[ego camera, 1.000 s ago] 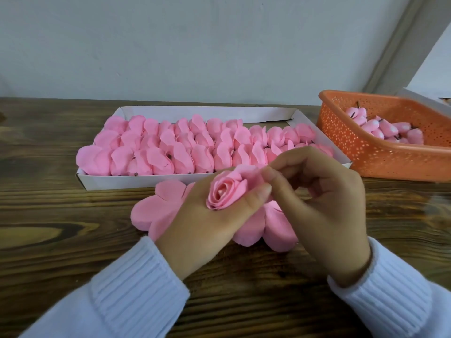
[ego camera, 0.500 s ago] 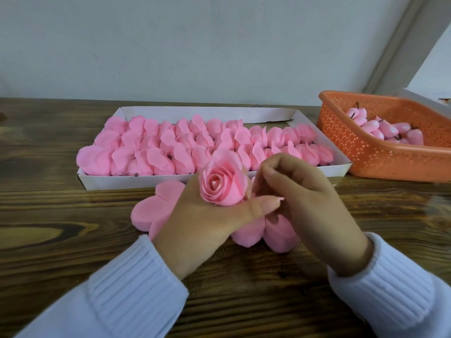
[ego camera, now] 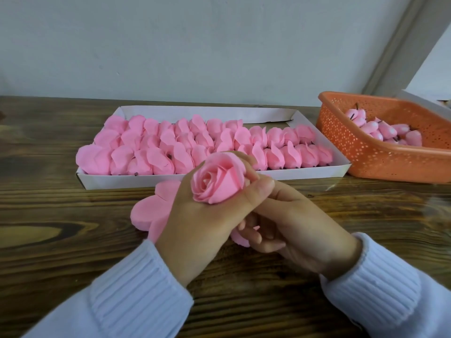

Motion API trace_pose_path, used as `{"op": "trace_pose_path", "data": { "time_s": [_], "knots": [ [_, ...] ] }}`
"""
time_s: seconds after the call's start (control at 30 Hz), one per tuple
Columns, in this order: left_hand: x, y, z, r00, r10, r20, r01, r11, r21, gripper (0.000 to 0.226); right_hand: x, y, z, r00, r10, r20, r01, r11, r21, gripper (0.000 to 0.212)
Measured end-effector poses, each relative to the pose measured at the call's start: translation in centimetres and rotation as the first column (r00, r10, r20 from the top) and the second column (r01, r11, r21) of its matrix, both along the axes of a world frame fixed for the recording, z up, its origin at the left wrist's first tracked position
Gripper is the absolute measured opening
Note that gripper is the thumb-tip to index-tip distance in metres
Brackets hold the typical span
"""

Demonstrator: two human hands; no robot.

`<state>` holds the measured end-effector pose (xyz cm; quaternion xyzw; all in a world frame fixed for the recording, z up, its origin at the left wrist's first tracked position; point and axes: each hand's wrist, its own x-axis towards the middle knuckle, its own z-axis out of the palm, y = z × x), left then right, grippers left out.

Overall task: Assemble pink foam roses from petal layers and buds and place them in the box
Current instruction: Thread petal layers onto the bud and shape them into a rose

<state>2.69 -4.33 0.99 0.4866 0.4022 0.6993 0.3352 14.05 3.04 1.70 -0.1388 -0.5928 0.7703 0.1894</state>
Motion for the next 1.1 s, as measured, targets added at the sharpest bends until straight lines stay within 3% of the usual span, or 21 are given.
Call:
{"op": "trace_pose_path", "data": {
  "time_s": [0.2,0.53,0.73,0.93,1.03,1.1],
  "knots": [
    [0.0,-0.1,0.4,0.997,0.071,0.004,-0.071,0.997,0.004,0.008,-0.1,-0.1,0.0,1.0,0.004,0.001,-0.004,0.99,-0.138,0.011],
    [0.3,-0.1,0.4,0.986,0.017,0.169,-0.004,0.997,-0.076,0.016,-0.2,0.0,-0.2,1.0,0.001,0.019,0.003,0.977,-0.214,0.015],
    [0.3,0.0,0.5,0.987,0.085,0.135,-0.071,0.992,-0.109,0.011,0.0,0.1,-0.3,0.984,0.142,-0.111,-0.167,0.951,-0.259,0.038],
    [0.3,0.0,0.5,0.994,0.007,0.107,0.004,0.995,-0.096,0.009,-0.1,0.3,-1.2,0.954,0.146,-0.262,-0.217,0.939,-0.268,0.04],
    [0.5,-0.1,0.4,0.992,-0.017,0.128,0.032,0.993,-0.114,0.011,-0.3,0.1,-1.0,0.962,0.147,-0.228,-0.201,0.951,-0.234,0.019],
    [0.6,-0.2,0.5,0.993,-0.02,0.117,0.035,0.992,-0.125,0.015,-0.3,0.1,-1.0,0.986,0.107,-0.127,-0.134,0.964,-0.23,0.027]
  ]
}}
